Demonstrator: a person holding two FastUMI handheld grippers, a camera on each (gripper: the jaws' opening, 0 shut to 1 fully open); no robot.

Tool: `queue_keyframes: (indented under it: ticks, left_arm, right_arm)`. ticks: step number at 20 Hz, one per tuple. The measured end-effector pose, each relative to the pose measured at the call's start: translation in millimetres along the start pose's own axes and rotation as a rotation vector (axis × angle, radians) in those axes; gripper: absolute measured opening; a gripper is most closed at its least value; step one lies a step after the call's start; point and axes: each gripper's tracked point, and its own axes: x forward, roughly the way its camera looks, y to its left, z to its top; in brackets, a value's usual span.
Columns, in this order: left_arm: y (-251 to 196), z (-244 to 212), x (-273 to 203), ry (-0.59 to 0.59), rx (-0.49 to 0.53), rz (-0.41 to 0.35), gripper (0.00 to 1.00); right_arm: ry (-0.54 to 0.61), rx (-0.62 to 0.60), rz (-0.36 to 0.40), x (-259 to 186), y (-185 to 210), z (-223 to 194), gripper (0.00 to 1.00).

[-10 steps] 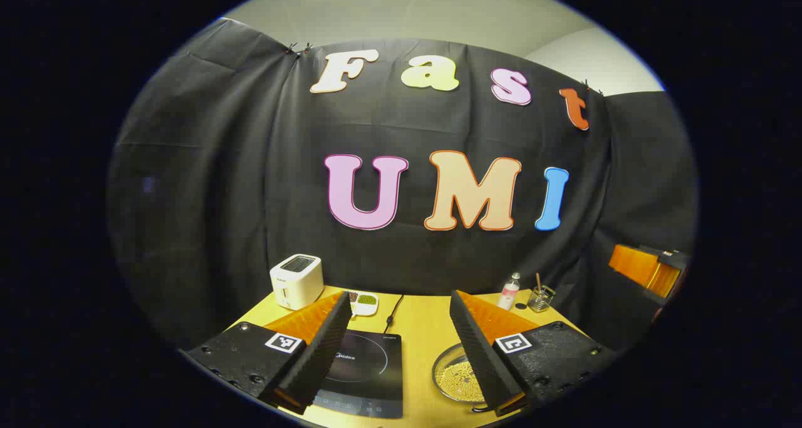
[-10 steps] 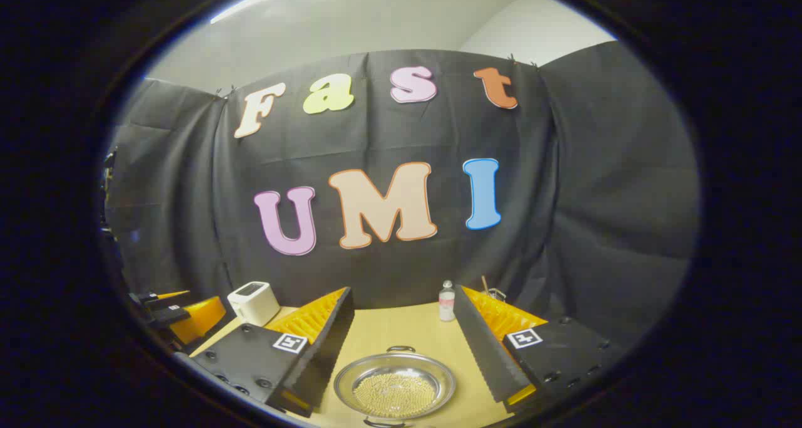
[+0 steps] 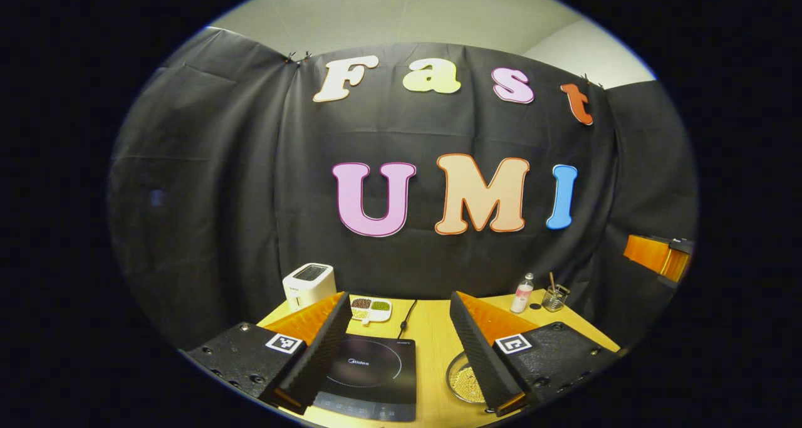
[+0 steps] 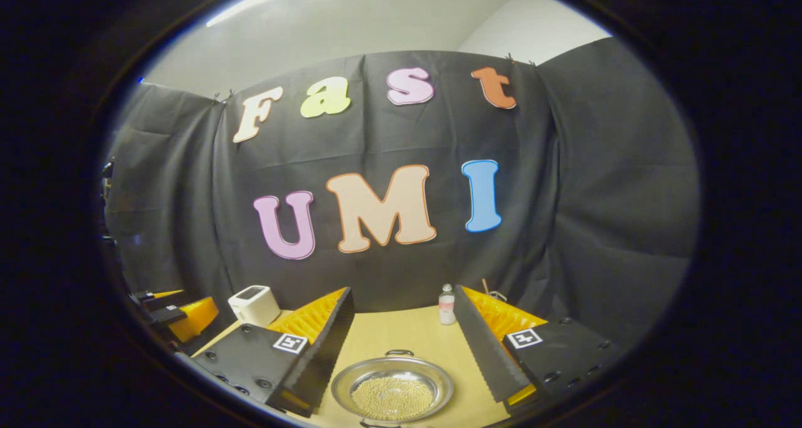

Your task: First push the handle of the pot to place it horizontally, then grasp the pot with both hands and set it on the induction cooktop.

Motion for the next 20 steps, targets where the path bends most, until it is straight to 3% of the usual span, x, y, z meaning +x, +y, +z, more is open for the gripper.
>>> queue_keyframes:
  ticks: [1, 15, 17, 20]
  left_arm:
    - [-1, 1, 0, 0.001, 0.001, -0.002, 0.96]
    - [3, -1, -18, -0.001, 0.043, -0.049, 0.96]
    - [10, -4, -23, 0.007, 0.042, -0.048, 0.96]
    - [26, -8, -30, 0.014, 0.065, -0.041, 0.93]
  right_arm:
    - [0.003, -0.007, -0.002, -1, -1, -1, 0.99]
    - [0.07, -0.006, -0.018, -29, 13, -28, 0.99]
    - [0.081, -0.01, -0.021, -34, 19, -32, 0.89]
    - [0.095, -0.015, -0.034, -45, 25, -41, 0.87]
